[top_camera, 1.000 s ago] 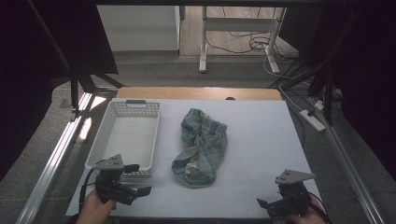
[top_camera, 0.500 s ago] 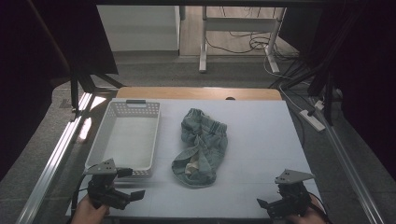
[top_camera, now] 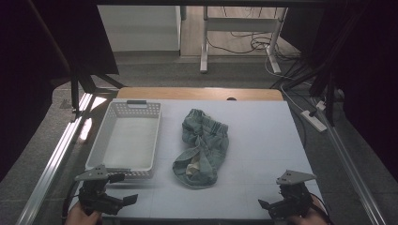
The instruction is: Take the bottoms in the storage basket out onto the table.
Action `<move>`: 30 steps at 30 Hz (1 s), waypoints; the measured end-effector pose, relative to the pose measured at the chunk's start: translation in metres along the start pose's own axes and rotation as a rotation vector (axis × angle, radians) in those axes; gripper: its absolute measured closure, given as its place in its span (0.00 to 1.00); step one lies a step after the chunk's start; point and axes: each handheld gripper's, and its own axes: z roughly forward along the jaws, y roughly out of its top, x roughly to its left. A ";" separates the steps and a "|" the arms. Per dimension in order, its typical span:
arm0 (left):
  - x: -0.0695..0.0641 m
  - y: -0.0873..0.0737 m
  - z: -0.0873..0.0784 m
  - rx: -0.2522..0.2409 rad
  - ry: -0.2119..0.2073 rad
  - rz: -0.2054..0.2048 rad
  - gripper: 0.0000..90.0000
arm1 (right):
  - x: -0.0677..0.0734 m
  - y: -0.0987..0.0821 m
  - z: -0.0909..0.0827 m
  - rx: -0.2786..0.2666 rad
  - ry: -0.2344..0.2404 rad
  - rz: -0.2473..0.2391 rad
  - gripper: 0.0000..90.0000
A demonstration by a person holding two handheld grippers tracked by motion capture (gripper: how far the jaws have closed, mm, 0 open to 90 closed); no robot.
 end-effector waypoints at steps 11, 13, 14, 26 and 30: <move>0.003 -0.008 -0.012 -0.014 0.029 -0.021 0.00 | 0.000 0.000 0.000 -0.001 -0.002 0.002 0.00; 0.002 -0.009 -0.013 -0.014 0.031 -0.019 0.00 | 0.000 0.000 0.000 -0.002 -0.002 0.002 0.00; 0.002 -0.009 -0.014 -0.014 0.031 -0.015 0.00 | 0.000 0.000 0.000 -0.002 -0.002 0.002 0.00; 0.003 -0.014 -0.022 0.001 0.074 -0.016 0.00 | -0.001 0.000 -0.001 -0.001 -0.004 0.002 0.00; 0.004 -0.016 -0.024 0.010 0.088 -0.017 0.00 | 0.000 0.000 -0.001 -0.003 -0.009 0.003 0.00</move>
